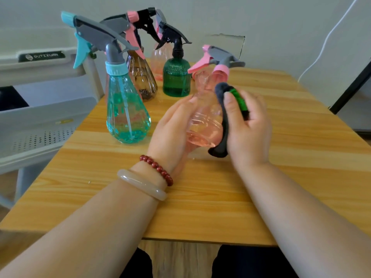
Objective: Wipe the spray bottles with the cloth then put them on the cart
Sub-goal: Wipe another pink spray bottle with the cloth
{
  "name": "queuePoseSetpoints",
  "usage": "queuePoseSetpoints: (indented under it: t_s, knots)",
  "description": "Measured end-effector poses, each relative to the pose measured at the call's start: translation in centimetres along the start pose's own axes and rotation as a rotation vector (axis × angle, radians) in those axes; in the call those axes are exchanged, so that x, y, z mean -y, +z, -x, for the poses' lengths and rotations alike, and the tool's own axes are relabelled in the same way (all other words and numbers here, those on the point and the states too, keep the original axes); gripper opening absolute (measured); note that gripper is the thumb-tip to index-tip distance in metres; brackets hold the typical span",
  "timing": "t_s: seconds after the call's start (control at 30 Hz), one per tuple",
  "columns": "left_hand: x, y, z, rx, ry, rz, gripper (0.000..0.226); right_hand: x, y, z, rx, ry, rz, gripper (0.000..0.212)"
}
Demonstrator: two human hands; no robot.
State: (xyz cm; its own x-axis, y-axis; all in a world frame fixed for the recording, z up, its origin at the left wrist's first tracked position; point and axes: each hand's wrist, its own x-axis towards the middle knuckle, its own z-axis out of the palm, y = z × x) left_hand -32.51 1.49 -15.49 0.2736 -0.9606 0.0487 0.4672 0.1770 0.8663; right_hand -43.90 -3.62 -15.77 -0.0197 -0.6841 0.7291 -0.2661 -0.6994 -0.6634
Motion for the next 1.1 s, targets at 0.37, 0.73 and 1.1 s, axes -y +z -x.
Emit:
queuePoseSetpoints:
  t_s: [0.37, 0.73, 1.1]
  knots:
    - [-1.1, -0.3, 0.3, 0.043, -0.084, 0.281, 0.049, 0.8, 0.8, 1.0, 0.122, -0.217, -0.047, 0.029]
    - [-0.2, -0.1, 0.5, 0.043, 0.083, -0.408, 0.039, 1.0, 0.2, 0.2, 0.128, 0.19, -0.409, 0.035]
    - [-1.3, -0.4, 0.2, 0.15, -0.104, 0.29, 0.051, 1.1, 0.6, 1.0, 0.387, -0.323, -0.183, 0.04]
